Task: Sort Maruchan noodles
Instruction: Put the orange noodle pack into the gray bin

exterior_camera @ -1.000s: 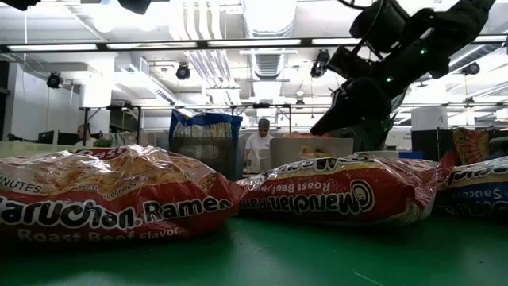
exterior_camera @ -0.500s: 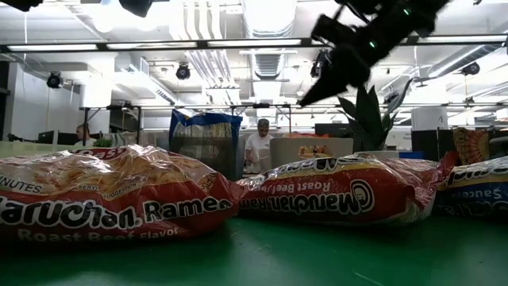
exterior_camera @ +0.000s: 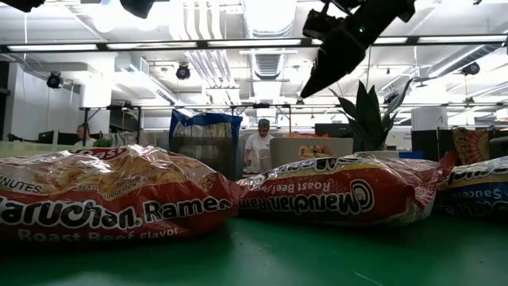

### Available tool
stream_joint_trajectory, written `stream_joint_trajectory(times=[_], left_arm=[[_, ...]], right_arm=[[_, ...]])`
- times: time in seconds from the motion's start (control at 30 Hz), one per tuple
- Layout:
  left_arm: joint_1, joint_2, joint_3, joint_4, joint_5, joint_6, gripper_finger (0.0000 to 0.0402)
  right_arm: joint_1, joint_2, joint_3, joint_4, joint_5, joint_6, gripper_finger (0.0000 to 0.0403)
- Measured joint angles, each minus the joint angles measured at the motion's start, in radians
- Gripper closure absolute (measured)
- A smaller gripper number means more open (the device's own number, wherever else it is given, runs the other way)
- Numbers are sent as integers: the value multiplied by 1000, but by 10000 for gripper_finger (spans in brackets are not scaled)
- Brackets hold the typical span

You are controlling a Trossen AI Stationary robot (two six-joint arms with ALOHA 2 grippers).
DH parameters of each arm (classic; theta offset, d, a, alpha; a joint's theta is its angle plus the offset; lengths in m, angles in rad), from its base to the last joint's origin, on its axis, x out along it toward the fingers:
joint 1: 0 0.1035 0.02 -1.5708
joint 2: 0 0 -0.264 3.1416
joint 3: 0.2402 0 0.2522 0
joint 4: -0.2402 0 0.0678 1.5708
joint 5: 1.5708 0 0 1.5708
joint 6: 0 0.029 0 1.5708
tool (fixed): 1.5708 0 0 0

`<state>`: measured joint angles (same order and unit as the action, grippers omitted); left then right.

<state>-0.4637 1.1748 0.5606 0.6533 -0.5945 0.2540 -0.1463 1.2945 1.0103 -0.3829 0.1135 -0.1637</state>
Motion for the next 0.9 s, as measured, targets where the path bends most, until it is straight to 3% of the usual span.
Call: stream_joint_trajectory(times=[0.2,0.57,0.7,0.9], left_arm=[[0,0,0,-1,1,-1,402],[1,34,0,-1,2,7,402],[1,48,0,9,2,20,402],[1,49,0,12,2,24,402]], right_arm=[[-65,31,-15,-28,-29,-20,214],[-130,244,-9,13,-34,-50,211],[-129,276,6,14,-33,-90,250],[-129,267,19,12,-35,-132,373]])
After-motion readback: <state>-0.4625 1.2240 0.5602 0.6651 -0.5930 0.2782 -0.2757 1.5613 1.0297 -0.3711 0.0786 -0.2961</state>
